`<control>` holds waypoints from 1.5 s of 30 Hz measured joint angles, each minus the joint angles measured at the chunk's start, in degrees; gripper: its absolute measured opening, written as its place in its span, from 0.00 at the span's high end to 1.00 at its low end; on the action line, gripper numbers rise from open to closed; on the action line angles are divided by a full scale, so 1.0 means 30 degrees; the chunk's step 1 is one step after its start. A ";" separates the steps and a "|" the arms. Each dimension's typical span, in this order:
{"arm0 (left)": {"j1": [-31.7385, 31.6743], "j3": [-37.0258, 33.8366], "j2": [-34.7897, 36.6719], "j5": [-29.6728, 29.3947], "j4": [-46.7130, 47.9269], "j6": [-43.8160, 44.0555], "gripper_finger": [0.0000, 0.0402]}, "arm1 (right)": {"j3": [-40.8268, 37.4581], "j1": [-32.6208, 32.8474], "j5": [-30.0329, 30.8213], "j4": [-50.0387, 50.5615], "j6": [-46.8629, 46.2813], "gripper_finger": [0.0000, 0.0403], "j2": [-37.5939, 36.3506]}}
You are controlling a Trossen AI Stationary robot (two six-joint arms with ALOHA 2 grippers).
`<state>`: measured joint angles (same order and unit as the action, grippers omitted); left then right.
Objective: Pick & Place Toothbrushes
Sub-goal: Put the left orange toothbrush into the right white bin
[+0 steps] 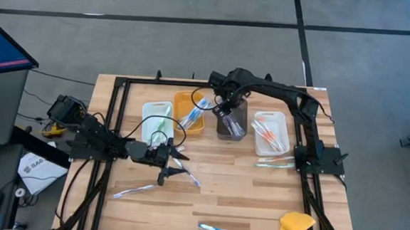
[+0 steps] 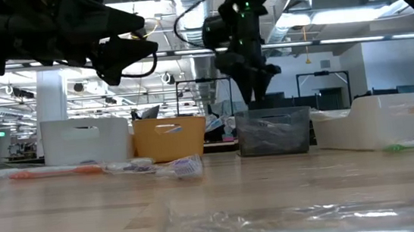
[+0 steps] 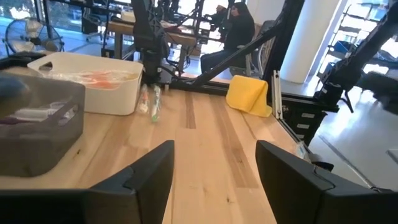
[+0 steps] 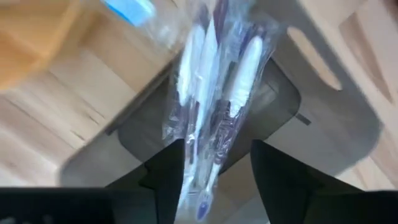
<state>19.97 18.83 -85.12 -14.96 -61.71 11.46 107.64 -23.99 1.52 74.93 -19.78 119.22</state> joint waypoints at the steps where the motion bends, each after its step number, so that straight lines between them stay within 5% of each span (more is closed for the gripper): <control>1: -0.0002 0.0000 0.0000 -0.0003 0.0012 0.0144 0.46 | 0.0371 0.0098 -0.0005 0.0034 -0.0070 0.54 -0.0111; 8: 0.0259 0.0000 0.0000 0.0138 0.0015 -0.0510 0.50 | 0.1346 0.1688 0.0174 -0.0173 -0.0075 0.49 -0.1542; 15: 0.2158 0.0181 0.0713 -0.0514 0.0562 -0.3377 0.53 | 0.1346 0.5286 0.4041 0.0449 -0.0972 0.49 -0.3563; 30: 0.5413 0.6010 0.4524 -0.6673 1.7153 -0.5025 0.56 | 0.1346 1.4122 0.7324 0.0458 -0.3572 0.52 -0.5158; 37: 0.4834 0.6273 0.4503 -0.6493 2.2038 -0.1221 0.57 | 0.1346 1.7159 1.0242 0.0753 -0.4237 0.52 -0.5158; 45: 0.3403 0.6273 0.4495 -0.3342 2.6168 0.1875 0.59 | 0.1346 1.9829 1.3555 0.3538 -0.8484 0.53 -0.5151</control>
<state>30.17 37.65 -71.64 -24.99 16.79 17.08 111.68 35.50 42.18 85.55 -45.24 103.77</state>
